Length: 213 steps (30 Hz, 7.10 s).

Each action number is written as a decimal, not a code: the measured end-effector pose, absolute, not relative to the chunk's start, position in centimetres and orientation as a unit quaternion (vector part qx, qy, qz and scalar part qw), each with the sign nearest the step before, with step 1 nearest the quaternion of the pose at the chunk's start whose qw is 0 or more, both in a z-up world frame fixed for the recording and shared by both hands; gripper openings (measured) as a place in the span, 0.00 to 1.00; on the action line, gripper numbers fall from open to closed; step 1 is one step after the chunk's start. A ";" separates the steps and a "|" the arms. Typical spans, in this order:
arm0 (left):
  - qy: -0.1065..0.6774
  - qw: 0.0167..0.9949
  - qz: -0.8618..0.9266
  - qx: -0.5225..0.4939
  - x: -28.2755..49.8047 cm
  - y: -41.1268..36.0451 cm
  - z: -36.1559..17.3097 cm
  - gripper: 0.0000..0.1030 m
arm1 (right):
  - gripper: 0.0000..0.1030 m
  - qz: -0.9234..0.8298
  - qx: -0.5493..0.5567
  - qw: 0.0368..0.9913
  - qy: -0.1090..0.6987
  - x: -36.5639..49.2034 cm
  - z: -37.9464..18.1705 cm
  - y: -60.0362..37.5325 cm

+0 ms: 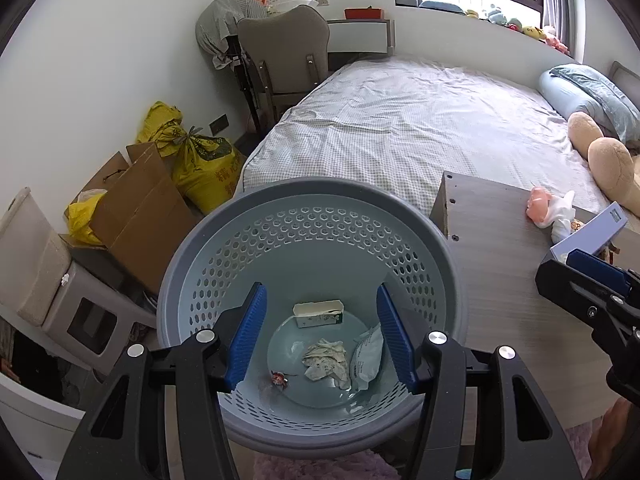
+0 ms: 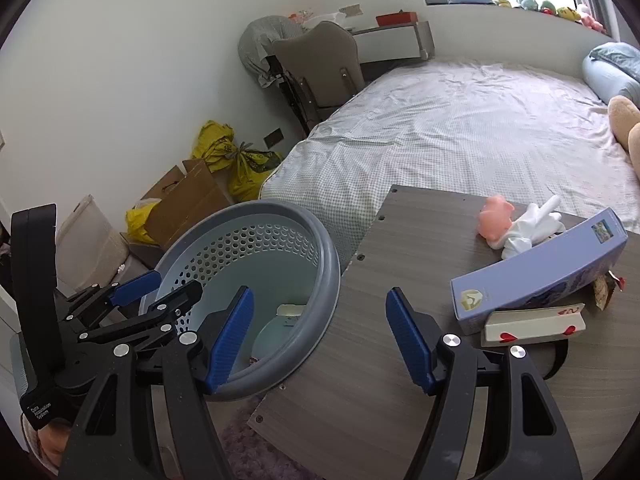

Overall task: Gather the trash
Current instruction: 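Move both tools back over the table toward the blue box and card, then grasp the white playing card with red hearts with the right gripper, then grasp the blue box lengthwise with the left gripper while the right gripper holds the card, then carry the box and card over the grey basket and open both grippers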

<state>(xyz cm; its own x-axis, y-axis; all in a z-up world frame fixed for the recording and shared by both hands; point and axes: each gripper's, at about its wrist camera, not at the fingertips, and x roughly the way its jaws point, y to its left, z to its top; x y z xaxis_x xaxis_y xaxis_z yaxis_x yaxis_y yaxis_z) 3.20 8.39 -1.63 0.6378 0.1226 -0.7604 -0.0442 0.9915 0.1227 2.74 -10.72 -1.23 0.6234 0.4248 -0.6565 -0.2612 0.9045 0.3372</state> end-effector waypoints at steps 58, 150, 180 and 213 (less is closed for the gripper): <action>0.436 0.894 -0.080 0.069 5.6 -1.9 -3.5 0.53 | 0.91 0.026 0.090 0.893 0.440 4.5 -7.6 -20.1; 0.439 0.818 -0.328 0.176 8.6 -15.0 -5.5 0.30 | 0.83 -0.049 0.207 0.895 0.392 -5.9 -5.3 -30.4; 0.391 0.904 -0.144 0.096 3.8 -1.9 -1.2 0.30 | 0.83 0.053 0.158 0.916 0.366 -2.0 -1.6 -22.6; 0.425 0.901 0.059 0.065 1.7 14.0 -2.5 0.30 | 0.83 0.248 0.057 0.886 0.388 4.6 -1.5 -3.7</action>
<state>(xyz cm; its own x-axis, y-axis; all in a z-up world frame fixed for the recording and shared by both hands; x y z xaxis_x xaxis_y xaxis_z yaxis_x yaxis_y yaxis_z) 1.69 14.05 -2.49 0.6318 0.1622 -0.7579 -0.0519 0.9845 0.1674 4.57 -3.72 -1.46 0.5756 0.4839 -0.6592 -0.3951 0.8703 0.2939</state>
